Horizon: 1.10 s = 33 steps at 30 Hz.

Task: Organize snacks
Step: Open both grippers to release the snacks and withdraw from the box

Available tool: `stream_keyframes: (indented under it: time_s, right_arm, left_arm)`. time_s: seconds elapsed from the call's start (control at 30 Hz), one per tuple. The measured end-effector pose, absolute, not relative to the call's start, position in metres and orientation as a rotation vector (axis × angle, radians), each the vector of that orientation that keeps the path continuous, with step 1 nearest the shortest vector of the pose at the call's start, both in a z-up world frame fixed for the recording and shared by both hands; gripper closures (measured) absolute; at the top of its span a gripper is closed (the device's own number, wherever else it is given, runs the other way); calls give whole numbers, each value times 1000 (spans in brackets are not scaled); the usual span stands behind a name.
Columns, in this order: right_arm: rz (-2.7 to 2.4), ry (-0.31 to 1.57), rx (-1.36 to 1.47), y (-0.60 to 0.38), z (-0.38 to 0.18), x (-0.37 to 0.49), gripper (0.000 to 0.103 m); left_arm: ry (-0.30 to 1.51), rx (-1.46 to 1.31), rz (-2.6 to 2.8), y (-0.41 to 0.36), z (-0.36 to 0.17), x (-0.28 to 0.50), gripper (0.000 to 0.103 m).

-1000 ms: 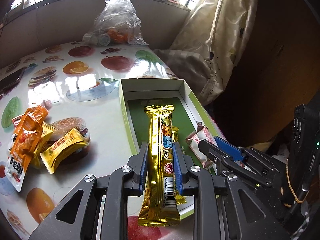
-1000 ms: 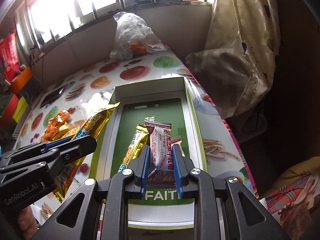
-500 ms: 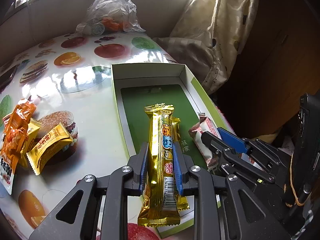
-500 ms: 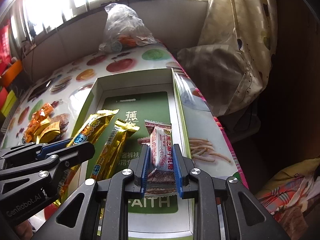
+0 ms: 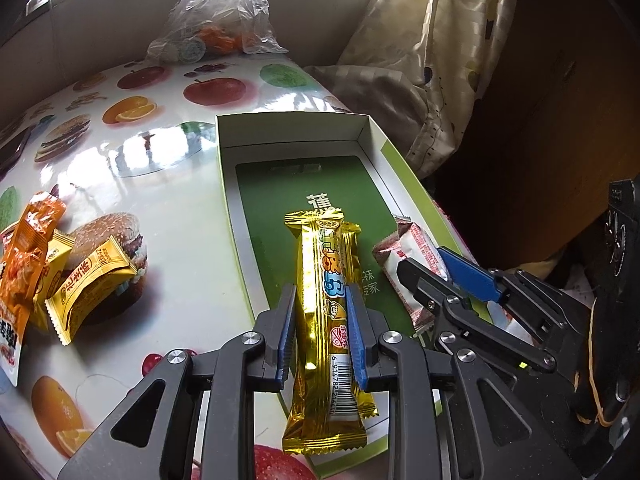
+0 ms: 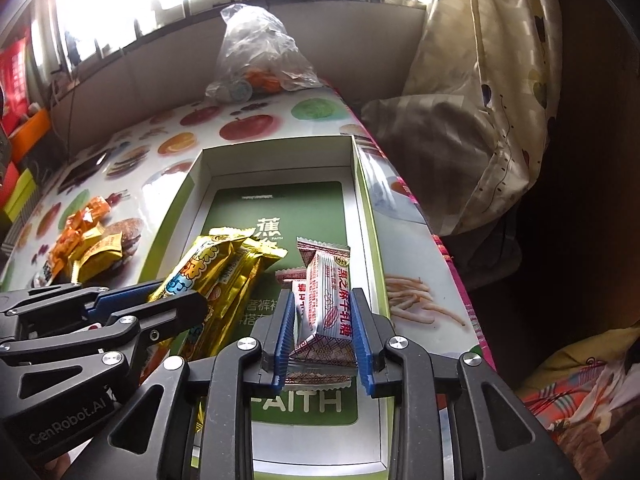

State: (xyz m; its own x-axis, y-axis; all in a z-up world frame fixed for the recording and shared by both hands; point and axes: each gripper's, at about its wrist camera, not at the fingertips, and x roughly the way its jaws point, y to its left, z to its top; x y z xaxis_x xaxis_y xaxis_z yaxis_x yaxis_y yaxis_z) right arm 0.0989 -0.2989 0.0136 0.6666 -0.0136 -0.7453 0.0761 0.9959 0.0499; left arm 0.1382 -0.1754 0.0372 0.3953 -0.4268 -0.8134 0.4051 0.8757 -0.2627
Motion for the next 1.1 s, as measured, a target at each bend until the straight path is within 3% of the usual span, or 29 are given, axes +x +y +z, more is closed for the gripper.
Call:
stream_keyframes:
  time_s: [0.23,0.33,0.43,1.1]
  right_arm:
    - [-44,837,90,-300,14,97,73]
    - [-44,828,93,-300,16,94,71]
    - [-66,813,96,-301,18,92,61]
    - [-57,791,121,-294,31,76,58]
  left_arm:
    - [1031,-19,-526,-174,40,135,78]
    - [1021,-14,-513,-171,42,134,70]
    - [1019,-31,-522,-167,44,133,69]
    - [952,-19,-513,-148,66,110,56]
